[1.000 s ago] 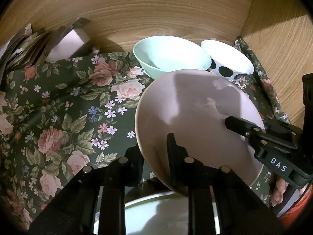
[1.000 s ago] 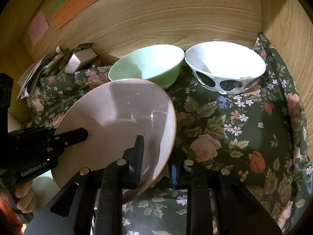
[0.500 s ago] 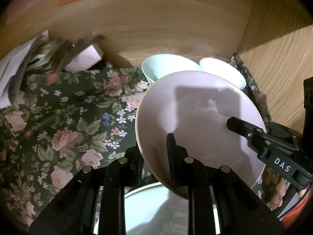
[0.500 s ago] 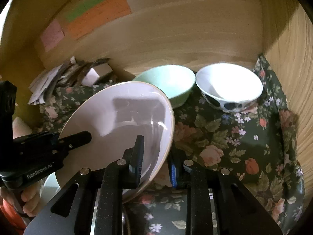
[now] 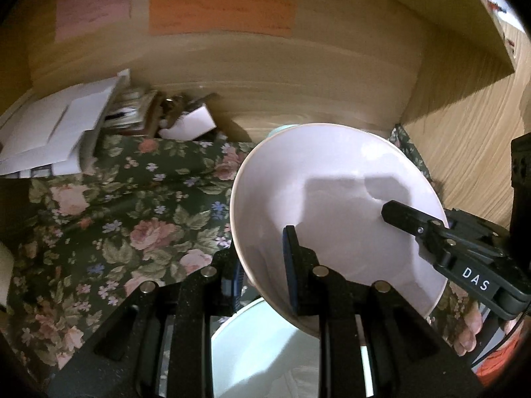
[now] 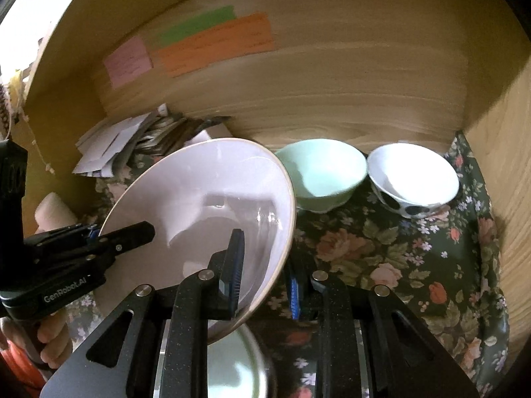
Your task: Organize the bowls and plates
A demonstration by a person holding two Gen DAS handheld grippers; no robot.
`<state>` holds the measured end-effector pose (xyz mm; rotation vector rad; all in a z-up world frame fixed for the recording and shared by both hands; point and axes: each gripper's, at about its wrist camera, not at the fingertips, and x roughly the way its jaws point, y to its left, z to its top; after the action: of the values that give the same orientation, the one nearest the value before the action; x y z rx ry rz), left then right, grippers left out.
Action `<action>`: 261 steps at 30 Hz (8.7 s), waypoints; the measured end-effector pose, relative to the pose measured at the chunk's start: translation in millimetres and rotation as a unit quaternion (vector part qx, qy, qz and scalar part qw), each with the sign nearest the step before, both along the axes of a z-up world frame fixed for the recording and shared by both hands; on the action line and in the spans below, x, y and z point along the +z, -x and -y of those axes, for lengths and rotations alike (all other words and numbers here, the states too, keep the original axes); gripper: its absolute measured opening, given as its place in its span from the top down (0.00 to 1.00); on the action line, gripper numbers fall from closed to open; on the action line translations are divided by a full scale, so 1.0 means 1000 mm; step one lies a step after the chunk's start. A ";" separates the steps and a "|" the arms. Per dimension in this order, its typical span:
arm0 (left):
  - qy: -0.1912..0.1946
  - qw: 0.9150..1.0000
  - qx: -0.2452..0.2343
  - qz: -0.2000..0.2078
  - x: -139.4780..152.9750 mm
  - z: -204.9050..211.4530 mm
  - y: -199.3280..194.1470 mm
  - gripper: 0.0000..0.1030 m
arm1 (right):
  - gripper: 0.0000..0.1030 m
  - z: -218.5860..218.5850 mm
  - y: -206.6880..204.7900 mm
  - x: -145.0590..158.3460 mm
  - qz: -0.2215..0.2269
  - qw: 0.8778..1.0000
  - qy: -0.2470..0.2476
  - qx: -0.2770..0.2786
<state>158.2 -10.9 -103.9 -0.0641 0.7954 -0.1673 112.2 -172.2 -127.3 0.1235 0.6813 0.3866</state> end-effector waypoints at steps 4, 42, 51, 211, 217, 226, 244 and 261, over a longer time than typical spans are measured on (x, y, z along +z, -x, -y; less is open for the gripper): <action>0.002 1.000 0.013 0.010 0.004 -0.013 0.012 0.79 | 0.80 -0.017 0.005 0.004 0.006 1.000 0.005 0.014; 0.015 0.990 0.138 0.006 -0.009 -0.150 0.103 0.79 | 0.80 -0.159 0.033 -0.013 -0.014 0.986 0.047 0.160; 0.021 0.988 0.154 -0.013 -0.023 -0.164 0.116 0.79 | 0.80 -0.174 0.034 -0.029 -0.039 0.982 0.058 0.176; -0.090 0.984 0.003 -0.151 -0.084 0.008 -0.167 0.77 | 0.82 -0.008 -0.140 -0.053 -0.128 0.990 0.045 0.035; -0.098 0.985 0.002 -0.144 -0.082 0.015 -0.165 0.77 | 0.83 -0.010 -0.138 -0.052 -0.122 0.991 0.051 0.027; -0.089 0.989 -0.003 -0.120 -0.058 0.014 -0.144 0.77 | 0.83 -0.014 -0.110 -0.025 -0.086 0.995 0.043 0.020; -0.055 0.998 0.010 -0.030 0.013 0.001 -0.072 0.77 | 0.83 -0.009 -0.048 0.035 0.004 1.000 0.014 0.022; -0.040 0.999 0.035 0.004 0.041 -0.023 -0.005 0.77 | 0.83 -0.034 -0.007 0.045 0.042 0.998 0.009 0.050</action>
<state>163.0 12.0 -63.3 -0.0163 0.7903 -0.0696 118.9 -137.8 -82.2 0.0552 0.6086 0.4791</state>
